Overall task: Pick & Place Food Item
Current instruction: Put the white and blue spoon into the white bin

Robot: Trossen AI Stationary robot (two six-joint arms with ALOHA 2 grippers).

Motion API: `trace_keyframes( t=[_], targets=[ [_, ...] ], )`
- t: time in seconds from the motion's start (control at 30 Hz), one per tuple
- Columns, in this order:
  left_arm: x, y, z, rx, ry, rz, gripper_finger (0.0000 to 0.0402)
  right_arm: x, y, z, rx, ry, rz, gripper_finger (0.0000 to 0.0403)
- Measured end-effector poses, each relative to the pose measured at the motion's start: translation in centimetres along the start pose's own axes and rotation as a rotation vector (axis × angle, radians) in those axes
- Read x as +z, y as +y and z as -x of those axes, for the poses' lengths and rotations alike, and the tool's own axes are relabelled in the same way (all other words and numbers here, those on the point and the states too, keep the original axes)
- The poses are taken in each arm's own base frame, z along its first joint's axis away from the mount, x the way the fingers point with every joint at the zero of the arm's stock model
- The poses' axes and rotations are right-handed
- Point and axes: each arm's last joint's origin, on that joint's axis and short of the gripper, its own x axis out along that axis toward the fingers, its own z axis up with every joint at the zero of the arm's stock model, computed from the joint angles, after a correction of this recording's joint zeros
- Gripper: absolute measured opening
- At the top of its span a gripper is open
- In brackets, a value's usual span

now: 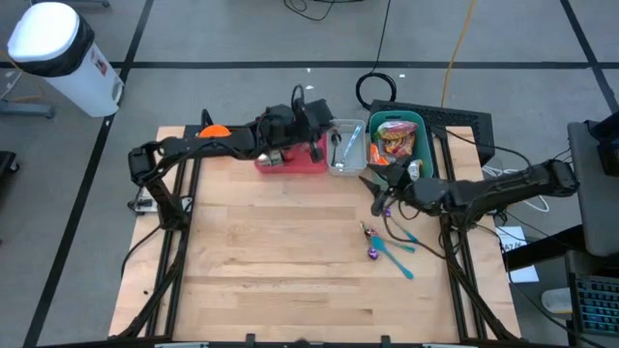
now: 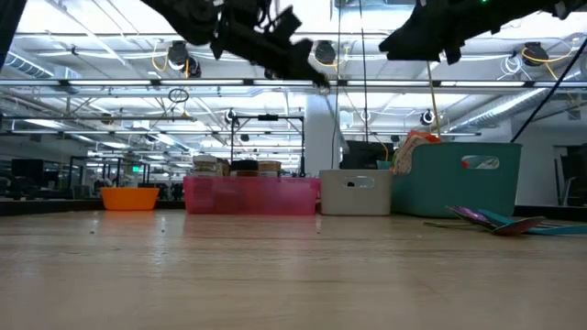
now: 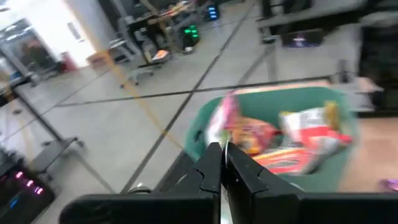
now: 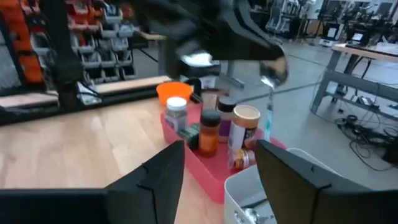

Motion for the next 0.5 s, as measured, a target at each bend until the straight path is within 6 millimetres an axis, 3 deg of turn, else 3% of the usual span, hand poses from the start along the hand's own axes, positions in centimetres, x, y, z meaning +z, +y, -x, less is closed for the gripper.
trace_keyframes(
  t=[0.2, 0.33, 0.5],
  targets=[
    [-3.9, 2.8, -2.3, -0.008, 0.032, 0.105, 0.0008, -0.5, -0.5, 0.6, 0.003, -0.008, -0.003, 0.0179],
    [-6.6, 2.5, -4.2, -0.031, 0.051, 0.118, 0.0005, -1.4, -0.8, 0.4, -0.01, -0.017, -0.014, 0.0174],
    [-8.1, 1.4, -5.6, -0.057, 0.09, 0.104, 0.0011, -1.6, -0.9, 0.3, -0.014, -0.052, -0.023, 0.0173]
  ],
)
